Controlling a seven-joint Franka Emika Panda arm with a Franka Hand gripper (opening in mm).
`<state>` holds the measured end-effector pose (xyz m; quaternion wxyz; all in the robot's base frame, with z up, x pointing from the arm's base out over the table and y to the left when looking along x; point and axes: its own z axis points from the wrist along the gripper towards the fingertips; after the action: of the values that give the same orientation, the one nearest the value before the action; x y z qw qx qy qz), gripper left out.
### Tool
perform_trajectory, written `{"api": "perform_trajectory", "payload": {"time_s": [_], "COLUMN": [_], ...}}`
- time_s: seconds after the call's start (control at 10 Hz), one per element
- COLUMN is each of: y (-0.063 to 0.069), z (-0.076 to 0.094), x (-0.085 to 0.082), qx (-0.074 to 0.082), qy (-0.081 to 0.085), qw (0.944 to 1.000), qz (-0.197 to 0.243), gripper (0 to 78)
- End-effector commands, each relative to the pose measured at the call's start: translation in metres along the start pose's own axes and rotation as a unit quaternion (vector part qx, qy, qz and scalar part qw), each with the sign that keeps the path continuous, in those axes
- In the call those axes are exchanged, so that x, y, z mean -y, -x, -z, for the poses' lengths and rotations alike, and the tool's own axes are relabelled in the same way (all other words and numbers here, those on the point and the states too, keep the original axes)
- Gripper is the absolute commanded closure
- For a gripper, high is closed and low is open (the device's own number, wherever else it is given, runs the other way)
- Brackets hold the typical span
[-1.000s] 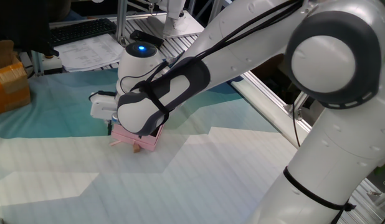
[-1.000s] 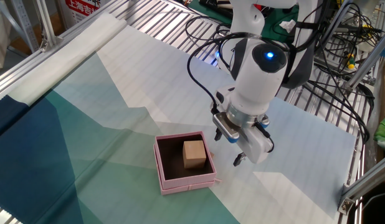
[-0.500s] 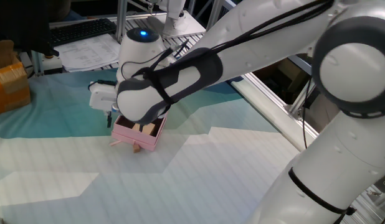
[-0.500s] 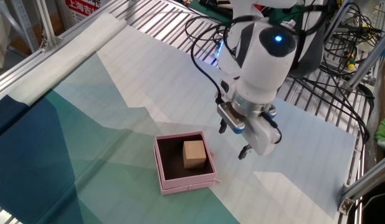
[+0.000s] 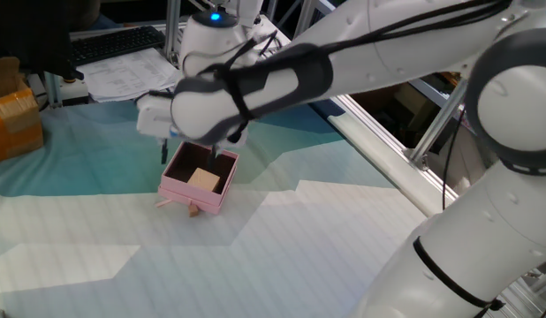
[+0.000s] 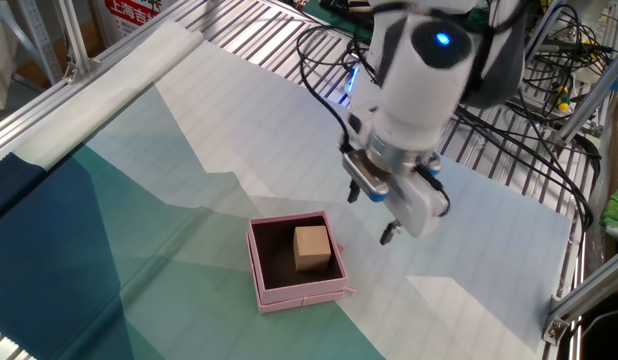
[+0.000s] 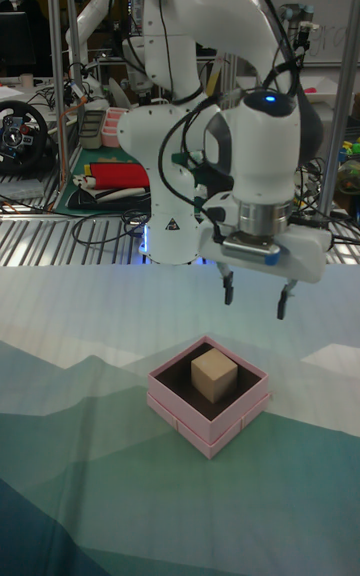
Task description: Take everything out of the gift box
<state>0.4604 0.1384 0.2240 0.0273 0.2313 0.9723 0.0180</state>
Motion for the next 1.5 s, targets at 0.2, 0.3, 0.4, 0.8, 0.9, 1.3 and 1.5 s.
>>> {"api": "perform_trajectory", "payload": {"time_s": [0.2, 0.3, 0.4, 0.8, 0.9, 1.3, 1.5], "y": [0.023, 0.024, 0.034, 0.045, 0.046, 0.044, 0.043], "z": [-0.008, -0.009, -0.012, -0.022, -0.022, -0.038, -0.041], "x": [0.007, 0.008, 0.013, 0.019, 0.019, 0.018, 0.020], "qx": [0.003, 0.003, 0.002, 0.000, 0.000, 0.006, 0.009], "qy": [-0.003, -0.003, -0.003, 0.000, 0.000, 0.001, 0.001], "qw": [0.9998, 0.9998, 0.9999, 1.0000, 1.0000, 0.9998, 0.9998], "qz": [0.019, 0.019, 0.015, -0.005, -0.006, -0.017, -0.016], "gripper": [0.1, 0.1, 0.1, 0.1, 0.1, 0.1, 0.1]}}
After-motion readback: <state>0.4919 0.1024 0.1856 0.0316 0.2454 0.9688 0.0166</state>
